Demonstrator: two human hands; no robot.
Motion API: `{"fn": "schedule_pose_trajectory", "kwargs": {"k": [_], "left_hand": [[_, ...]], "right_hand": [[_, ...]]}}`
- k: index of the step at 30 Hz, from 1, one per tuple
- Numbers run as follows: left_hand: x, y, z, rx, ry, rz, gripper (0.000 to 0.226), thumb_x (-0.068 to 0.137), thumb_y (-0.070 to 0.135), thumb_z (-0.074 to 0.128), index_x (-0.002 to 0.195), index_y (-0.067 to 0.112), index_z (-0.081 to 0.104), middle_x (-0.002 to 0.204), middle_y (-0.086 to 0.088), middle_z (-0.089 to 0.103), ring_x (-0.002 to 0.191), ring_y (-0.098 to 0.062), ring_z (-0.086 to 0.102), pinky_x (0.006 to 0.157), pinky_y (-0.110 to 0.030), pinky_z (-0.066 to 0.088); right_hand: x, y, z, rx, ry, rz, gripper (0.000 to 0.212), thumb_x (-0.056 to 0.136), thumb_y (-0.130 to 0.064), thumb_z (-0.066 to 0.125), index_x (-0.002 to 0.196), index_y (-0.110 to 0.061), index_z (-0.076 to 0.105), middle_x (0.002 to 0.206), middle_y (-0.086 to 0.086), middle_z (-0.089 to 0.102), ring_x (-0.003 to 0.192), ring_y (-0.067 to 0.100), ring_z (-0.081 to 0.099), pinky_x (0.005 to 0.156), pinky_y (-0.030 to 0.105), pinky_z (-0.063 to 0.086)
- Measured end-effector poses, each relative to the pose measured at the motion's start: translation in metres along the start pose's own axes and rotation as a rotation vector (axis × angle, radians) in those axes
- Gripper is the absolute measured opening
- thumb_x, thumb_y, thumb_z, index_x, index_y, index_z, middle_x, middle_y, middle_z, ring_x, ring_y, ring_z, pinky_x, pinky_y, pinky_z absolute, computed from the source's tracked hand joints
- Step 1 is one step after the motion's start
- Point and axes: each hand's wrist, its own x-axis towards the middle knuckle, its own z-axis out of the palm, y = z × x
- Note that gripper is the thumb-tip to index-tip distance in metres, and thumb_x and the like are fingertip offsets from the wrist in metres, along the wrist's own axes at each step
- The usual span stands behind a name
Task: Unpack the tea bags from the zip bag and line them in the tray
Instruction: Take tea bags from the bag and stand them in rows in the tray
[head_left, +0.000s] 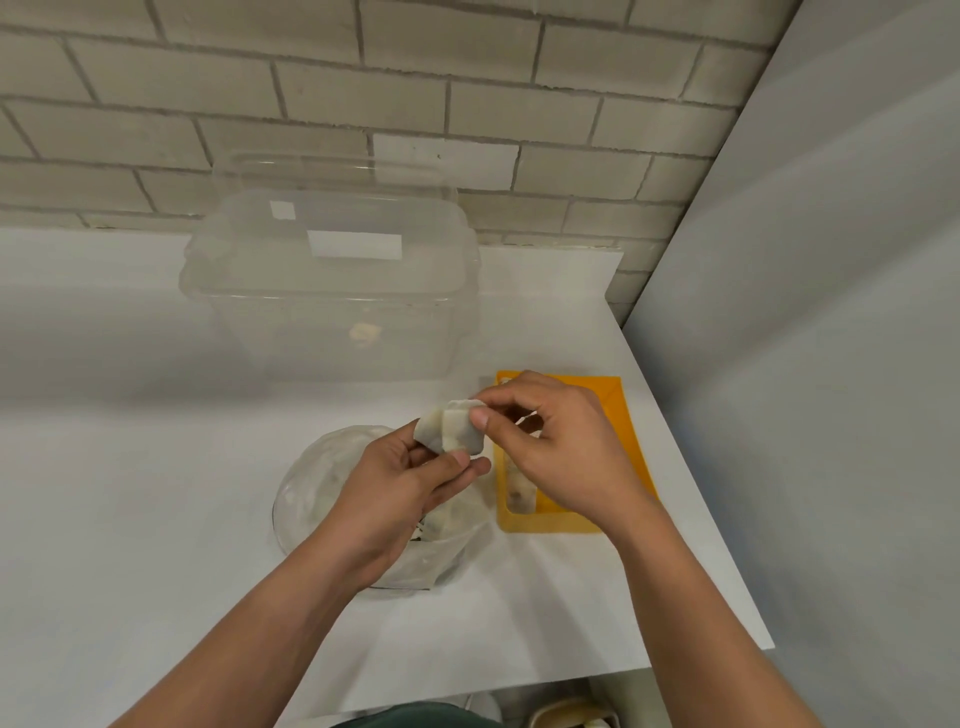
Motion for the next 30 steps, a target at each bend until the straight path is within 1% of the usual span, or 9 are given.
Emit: {"fn": "schedule_pose_trajectory", "kwargs": {"k": [3,6,12,16,19,22,25,28,30], "left_hand": [[-0.001,0.002,0.003,0.010,-0.025,0.023,0.030,0.101,-0.005,0.057,0.125,0.007,0.070,0.116,-0.011,0.078,0.108,-0.026,0.076,0.088,-0.022,0.059],[0.000,0.004,0.002,0.024,-0.035,0.044,0.029,0.101,-0.003,0.057,0.125,0.006,0.070,0.119,-0.010,0.077,0.111,-0.025,0.075,0.096,-0.026,0.058],[0.002,0.003,0.001,0.035,-0.040,0.045,0.030,0.100,-0.004,0.058,0.125,0.007,0.070,0.118,-0.012,0.077,0.112,-0.026,0.074,0.099,-0.027,0.056],[0.003,0.006,0.001,0.010,-0.036,0.026,0.028,0.101,-0.007,0.053,0.122,0.005,0.069,0.116,-0.013,0.077,0.111,-0.026,0.075,0.097,-0.027,0.058],[0.004,0.006,-0.002,0.018,0.005,0.033,0.020,0.102,-0.006,0.055,0.119,-0.001,0.063,0.110,-0.018,0.078,0.110,-0.028,0.075,0.092,-0.024,0.059],[0.004,0.004,-0.005,0.032,0.036,0.042,0.016,0.101,-0.005,0.058,0.117,-0.002,0.056,0.106,-0.019,0.078,0.109,-0.027,0.075,0.089,-0.022,0.060],[0.003,0.002,-0.006,0.044,0.046,0.049,0.016,0.100,-0.003,0.060,0.116,-0.004,0.059,0.104,-0.021,0.078,0.108,-0.028,0.076,0.092,-0.024,0.059],[0.002,0.002,-0.004,0.061,0.064,0.063,0.014,0.099,-0.002,0.062,0.112,-0.004,0.064,0.099,-0.020,0.077,0.106,-0.028,0.076,0.091,-0.023,0.060],[0.002,0.003,-0.003,0.071,0.079,0.074,0.010,0.098,-0.001,0.063,0.107,-0.002,0.068,0.097,-0.018,0.077,0.105,-0.028,0.076,0.088,-0.023,0.060]], "right_hand": [[0.000,0.000,-0.001,0.153,-0.036,0.136,0.033,0.087,-0.031,0.081,0.119,-0.029,0.075,0.096,-0.014,0.070,0.086,0.006,0.069,0.078,0.029,0.060],[-0.003,0.006,0.000,0.184,-0.037,0.173,0.024,0.083,-0.024,0.084,0.106,-0.026,0.078,0.091,-0.012,0.072,0.082,0.007,0.070,0.078,0.036,0.061],[-0.005,0.008,0.004,0.161,-0.035,0.161,0.011,0.085,-0.023,0.083,0.095,-0.024,0.079,0.088,-0.013,0.073,0.081,0.008,0.071,0.076,0.034,0.060],[-0.007,0.011,-0.002,0.329,0.043,0.208,0.006,0.087,-0.015,0.081,0.091,-0.019,0.078,0.086,-0.009,0.074,0.076,0.007,0.068,0.073,0.025,0.056],[-0.009,0.020,-0.012,0.442,0.147,0.294,0.011,0.088,-0.014,0.079,0.099,-0.019,0.078,0.089,-0.006,0.078,0.083,0.012,0.073,0.077,0.027,0.061],[-0.009,0.052,-0.016,0.368,0.228,0.377,0.013,0.090,-0.017,0.078,0.100,-0.025,0.078,0.093,-0.008,0.078,0.088,0.012,0.074,0.085,0.036,0.062],[-0.010,0.095,-0.012,0.232,0.269,0.485,0.008,0.088,-0.025,0.080,0.092,-0.031,0.077,0.089,-0.008,0.077,0.085,0.015,0.074,0.087,0.045,0.061],[-0.010,0.129,-0.005,0.069,0.177,0.563,0.007,0.085,-0.026,0.081,0.084,-0.030,0.075,0.082,-0.009,0.075,0.081,0.013,0.072,0.084,0.041,0.061],[-0.009,0.142,0.000,0.004,0.065,0.587,0.008,0.083,-0.026,0.083,0.090,-0.027,0.079,0.084,-0.010,0.075,0.083,0.010,0.071,0.080,0.034,0.058]]}}
